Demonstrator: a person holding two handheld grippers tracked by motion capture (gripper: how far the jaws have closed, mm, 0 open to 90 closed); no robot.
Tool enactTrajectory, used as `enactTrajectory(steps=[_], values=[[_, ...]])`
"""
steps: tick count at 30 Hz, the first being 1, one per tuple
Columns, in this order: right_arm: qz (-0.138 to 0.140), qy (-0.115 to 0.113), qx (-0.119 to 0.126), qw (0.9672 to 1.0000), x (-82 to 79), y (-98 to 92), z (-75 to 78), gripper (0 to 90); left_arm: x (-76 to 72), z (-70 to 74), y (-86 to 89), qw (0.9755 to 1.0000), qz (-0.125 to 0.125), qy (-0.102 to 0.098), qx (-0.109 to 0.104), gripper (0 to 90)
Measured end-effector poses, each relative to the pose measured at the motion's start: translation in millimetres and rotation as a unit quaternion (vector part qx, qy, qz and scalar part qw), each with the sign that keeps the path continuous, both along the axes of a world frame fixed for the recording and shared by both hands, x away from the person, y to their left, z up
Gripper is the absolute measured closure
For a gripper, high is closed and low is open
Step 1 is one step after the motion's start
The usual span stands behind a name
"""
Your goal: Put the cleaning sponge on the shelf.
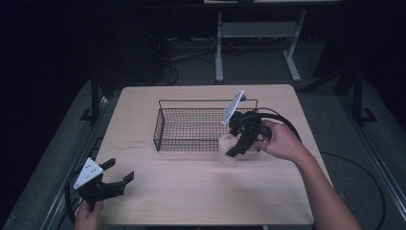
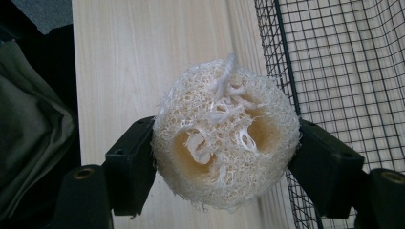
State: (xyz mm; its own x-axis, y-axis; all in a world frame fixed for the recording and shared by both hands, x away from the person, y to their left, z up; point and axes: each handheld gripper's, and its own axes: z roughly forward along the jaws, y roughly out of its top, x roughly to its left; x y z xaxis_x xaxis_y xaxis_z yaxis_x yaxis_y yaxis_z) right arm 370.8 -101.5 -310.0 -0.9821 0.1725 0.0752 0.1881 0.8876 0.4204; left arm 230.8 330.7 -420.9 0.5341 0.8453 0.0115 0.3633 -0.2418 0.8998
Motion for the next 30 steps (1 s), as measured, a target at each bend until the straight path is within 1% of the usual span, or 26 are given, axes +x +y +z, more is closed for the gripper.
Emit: enactTrajectory(steps=[3,6,8,12,13,14,19,21,23,27,29,30], values=[[0.0,-0.001,-0.004,1.0,3.7,1.8,2.1,27.8,-0.2,0.4,1.1,1.0,0.001,-0.001,0.0,13.8],[-0.003,0.002,-0.002,1.0,7.0,3.2,4.4,27.8,-0.2,0.5,1.7,1.0,0.001,-0.001,0.0,13.8],[-0.001,-0.001,-0.007,1.0,9.5,4.3,5.5,27.8,-0.3,0.4,1.9,1.0,0.002,0.0,0.0,13.8],[0.0,-0.002,-0.008,1.0,15.0,7.1,8.6,27.8,-0.3,0.2,3.0,1.0,0.003,0.0,-0.004,13.8],[0.001,-0.001,-0.006,1.0,16.6,7.5,9.4,27.8,-0.3,0.3,3.6,1.0,0.004,0.0,-0.004,13.8],[-0.001,0.002,-0.006,1.0,18.0,8.1,10.1,27.8,-0.3,0.4,4.0,1.0,0.004,-0.001,-0.003,13.8],[-0.004,0.001,-0.013,0.9999,26.4,11.0,13.3,27.8,-0.2,0.2,4.5,1.0,0.004,-0.002,-0.004,13.8],[-0.005,0.005,-0.005,1.0,30.2,11.5,14.7,27.8,-0.1,0.1,4.2,1.0,0.003,-0.001,-0.003,13.8],[-0.008,0.003,-0.011,0.9999,32.7,12.8,16.2,27.8,0.0,0.1,4.1,1.0,0.003,0.0,-0.003,13.8],[-0.009,0.001,-0.013,0.9999,38.2,14.7,19.8,27.8,-0.1,0.0,4.5,1.0,0.004,0.0,-0.005,13.8],[-0.012,0.005,-0.011,0.9999,41.8,14.6,20.8,27.8,-0.1,0.3,4.8,1.0,0.004,-0.001,-0.005,13.8],[-0.014,0.003,-0.014,0.9998,43.4,14.6,20.7,27.8,-0.2,0.4,4.8,1.0,0.004,-0.001,-0.006,13.8]])
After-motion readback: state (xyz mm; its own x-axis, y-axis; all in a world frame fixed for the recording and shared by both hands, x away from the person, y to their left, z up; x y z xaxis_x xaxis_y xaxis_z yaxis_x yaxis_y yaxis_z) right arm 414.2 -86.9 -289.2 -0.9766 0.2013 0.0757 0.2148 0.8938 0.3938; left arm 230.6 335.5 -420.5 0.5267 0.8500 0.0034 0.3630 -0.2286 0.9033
